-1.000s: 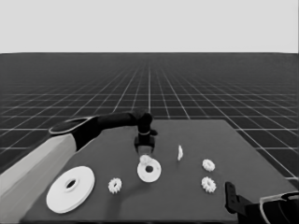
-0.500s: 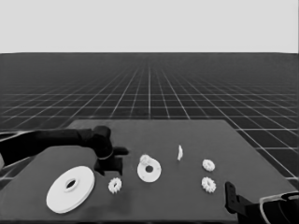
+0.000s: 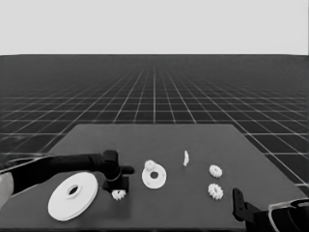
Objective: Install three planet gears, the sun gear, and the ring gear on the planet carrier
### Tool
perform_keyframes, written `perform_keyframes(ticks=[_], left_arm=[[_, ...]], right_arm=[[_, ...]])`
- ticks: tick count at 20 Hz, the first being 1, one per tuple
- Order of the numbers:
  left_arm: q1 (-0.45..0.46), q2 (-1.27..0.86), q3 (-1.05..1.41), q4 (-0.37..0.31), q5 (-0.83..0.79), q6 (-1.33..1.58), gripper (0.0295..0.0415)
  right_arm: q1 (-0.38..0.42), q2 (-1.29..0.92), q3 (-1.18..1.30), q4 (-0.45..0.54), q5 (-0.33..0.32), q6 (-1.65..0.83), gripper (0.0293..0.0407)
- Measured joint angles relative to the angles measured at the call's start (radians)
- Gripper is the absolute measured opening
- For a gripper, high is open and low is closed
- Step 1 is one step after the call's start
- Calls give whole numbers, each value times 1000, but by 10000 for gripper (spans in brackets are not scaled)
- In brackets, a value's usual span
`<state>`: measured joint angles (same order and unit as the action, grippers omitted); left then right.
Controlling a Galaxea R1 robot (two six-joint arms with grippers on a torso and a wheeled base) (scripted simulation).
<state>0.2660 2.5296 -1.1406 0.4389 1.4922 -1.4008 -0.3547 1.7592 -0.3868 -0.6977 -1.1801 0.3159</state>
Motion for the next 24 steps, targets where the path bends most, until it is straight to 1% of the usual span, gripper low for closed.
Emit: perform_keyframes(ticks=[2, 4, 5, 12, 13, 14, 15, 16, 18, 22, 24], left_arm=[[2, 0, -2, 2, -1, 1, 385], [2, 1, -2, 3, -1, 1, 314], [2, 1, -2, 3, -1, 1, 312], [2, 1, -3, 3, -1, 1, 312], [-74, -21, 74, -79, 37, -42, 313], [-140, -30, 109, -137, 52, -64, 313], [-179, -33, 124, -173, 57, -74, 312], [-203, -34, 130, -196, 59, -79, 312], [-224, -35, 134, -217, 60, -82, 312], [-233, -36, 136, -227, 61, -83, 312], [-250, 242, -73, -243, 79, -163, 312]], right_arm=[[0, 0, 0, 0, 0, 0, 385], [0, 0, 0, 0, 0, 0, 385], [0, 0, 0, 0, 0, 0, 385], [0, 0, 0, 0, 0, 0, 385], [0, 0, 0, 0, 0, 0, 385], [0, 0, 0, 0, 0, 0, 385], [0, 0, 0, 0, 0, 0, 385], [0, 0, 0, 0, 0, 0, 385], [0, 0, 0, 0, 0, 0, 385], [0, 0, 0, 0, 0, 0, 385], [0, 0, 0, 0, 0, 0, 385]])
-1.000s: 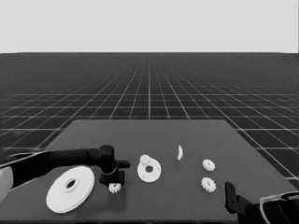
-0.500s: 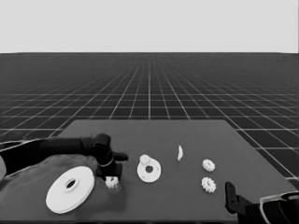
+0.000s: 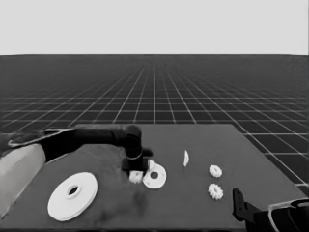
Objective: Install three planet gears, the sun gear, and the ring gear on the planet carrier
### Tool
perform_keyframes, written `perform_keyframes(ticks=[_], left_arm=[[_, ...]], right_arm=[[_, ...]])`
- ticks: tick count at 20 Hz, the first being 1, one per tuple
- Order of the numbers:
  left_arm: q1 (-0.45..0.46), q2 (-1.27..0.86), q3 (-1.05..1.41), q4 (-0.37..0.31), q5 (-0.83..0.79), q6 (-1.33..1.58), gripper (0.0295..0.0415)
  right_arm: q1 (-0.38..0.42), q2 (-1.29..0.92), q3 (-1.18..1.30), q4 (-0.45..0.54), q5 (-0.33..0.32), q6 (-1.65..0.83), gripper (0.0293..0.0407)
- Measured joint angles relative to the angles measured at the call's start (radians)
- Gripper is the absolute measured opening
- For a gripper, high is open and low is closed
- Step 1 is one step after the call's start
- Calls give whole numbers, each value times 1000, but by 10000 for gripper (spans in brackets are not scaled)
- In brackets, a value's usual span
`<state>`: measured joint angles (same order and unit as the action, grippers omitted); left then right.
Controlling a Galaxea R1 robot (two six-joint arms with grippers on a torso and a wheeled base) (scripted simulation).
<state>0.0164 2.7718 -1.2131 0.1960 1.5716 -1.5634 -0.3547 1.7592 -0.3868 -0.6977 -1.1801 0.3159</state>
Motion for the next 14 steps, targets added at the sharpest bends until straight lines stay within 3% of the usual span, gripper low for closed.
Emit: perform_keyframes(ticks=[3, 8, 10, 14], left_arm=[[-5, 131, -142, -6, -5, 22, 312], [-5, 159, -181, -7, -7, 33, 312], [108, 170, -236, 106, -22, 73, 312], [158, 179, -276, 154, -38, 100, 312]], right_arm=[[0, 0, 0, 0, 0, 0, 385], [0, 0, 0, 0, 0, 0, 385], [0, 0, 0, 0, 0, 0, 385], [0, 0, 0, 0, 0, 0, 385]])
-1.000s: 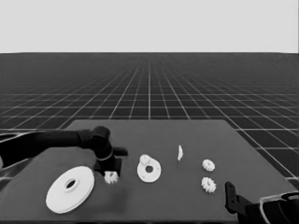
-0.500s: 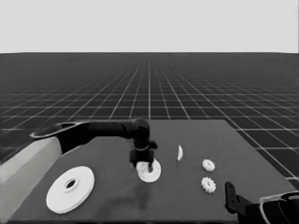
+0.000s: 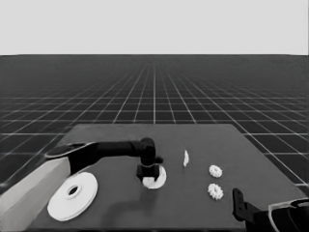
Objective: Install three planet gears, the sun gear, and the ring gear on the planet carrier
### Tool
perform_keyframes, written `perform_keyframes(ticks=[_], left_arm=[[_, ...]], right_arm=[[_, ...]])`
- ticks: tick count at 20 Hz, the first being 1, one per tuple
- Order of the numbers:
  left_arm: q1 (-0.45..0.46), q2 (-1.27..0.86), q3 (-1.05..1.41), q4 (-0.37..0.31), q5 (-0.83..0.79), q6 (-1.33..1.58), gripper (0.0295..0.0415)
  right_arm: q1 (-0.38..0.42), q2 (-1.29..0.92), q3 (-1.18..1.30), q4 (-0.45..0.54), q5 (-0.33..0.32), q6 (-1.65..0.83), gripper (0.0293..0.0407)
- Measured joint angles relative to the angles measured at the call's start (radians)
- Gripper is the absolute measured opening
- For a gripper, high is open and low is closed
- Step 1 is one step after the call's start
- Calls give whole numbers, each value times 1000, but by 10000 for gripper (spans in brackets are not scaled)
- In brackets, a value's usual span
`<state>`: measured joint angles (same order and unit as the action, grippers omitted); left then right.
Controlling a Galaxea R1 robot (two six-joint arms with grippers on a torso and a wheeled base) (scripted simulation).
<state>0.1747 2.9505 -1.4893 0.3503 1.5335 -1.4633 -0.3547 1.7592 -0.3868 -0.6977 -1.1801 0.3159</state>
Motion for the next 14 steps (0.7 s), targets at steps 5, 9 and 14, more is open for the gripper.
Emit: perform_keyframes(ticks=[5, 9, 14], left_arm=[[6, 1, -5, 6, -2, 3, 344], [6, 1, -6, 7, -3, 3, 384], [6, 1, -6, 7, -3, 3, 385]], right_arm=[[0, 0, 0, 0, 0, 0, 385], [0, 0, 0, 0, 0, 0, 385], [0, 0, 0, 0, 0, 0, 385]])
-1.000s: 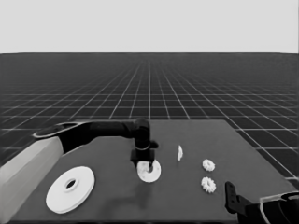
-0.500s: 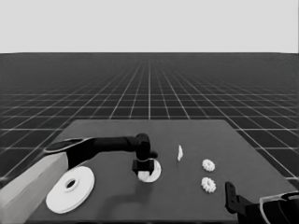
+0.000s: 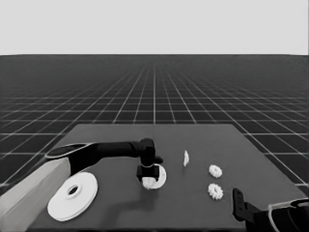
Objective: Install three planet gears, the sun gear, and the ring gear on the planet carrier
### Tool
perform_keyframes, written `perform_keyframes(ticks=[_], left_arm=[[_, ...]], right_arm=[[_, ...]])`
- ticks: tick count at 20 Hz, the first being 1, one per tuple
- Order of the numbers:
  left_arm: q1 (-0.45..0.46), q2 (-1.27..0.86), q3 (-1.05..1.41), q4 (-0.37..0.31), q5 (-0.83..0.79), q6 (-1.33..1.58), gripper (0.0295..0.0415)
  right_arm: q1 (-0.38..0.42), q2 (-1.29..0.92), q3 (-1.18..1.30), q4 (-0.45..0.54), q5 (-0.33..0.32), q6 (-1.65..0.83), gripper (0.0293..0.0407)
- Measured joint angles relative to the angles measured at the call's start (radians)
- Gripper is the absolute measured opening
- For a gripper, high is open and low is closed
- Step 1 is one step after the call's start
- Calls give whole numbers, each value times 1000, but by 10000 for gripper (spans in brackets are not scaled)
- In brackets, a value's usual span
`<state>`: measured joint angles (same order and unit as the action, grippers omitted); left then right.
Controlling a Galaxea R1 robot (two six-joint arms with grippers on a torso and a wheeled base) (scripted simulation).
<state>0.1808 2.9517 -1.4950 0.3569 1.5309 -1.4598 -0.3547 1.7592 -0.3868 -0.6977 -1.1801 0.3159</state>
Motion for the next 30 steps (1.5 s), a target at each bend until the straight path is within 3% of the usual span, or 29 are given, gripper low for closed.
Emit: perform_keyframes(ticks=[3, 10, 11, 12, 14, 16, 20, 21, 22, 25, 30], left_arm=[[-133, -18, 88, -130, 32, -62, 385], [-169, -19, 97, -167, 33, -70, 385], [-275, -285, 465, -118, -325, 414, 408], [-381, -659, 715, -88, -543, 913, 410], [-475, -1020, 951, -61, -747, 1500, 394], [-506, -1138, 1034, -52, -817, 1703, 386], [-521, -1190, 1072, -47, -850, 1798, 385], [-522, -1193, 1074, -47, -852, 1803, 385], [-522, -1194, 1076, -47, -853, 1806, 385], [-523, -1196, 1077, -47, -854, 1810, 385], [-523, -1197, 1077, -47, -854, 1811, 385]], right_arm=[[0, 0, 0, 0, 0, 0, 385], [0, 0, 0, 0, 0, 0, 385], [0, 0, 0, 0, 0, 0, 385], [0, 0, 0, 0, 0, 0, 385], [0, 0, 0, 0, 0, 0, 385], [0, 0, 0, 0, 0, 0, 385], [0, 0, 0, 0, 0, 0, 385], [285, 136, -272, 384, -82, 274, 396], [361, 263, -553, 487, -151, 391, 393], [372, 462, -974, 555, -245, 474, 385], [370, 528, -1109, 568, -268, 476, 385]])
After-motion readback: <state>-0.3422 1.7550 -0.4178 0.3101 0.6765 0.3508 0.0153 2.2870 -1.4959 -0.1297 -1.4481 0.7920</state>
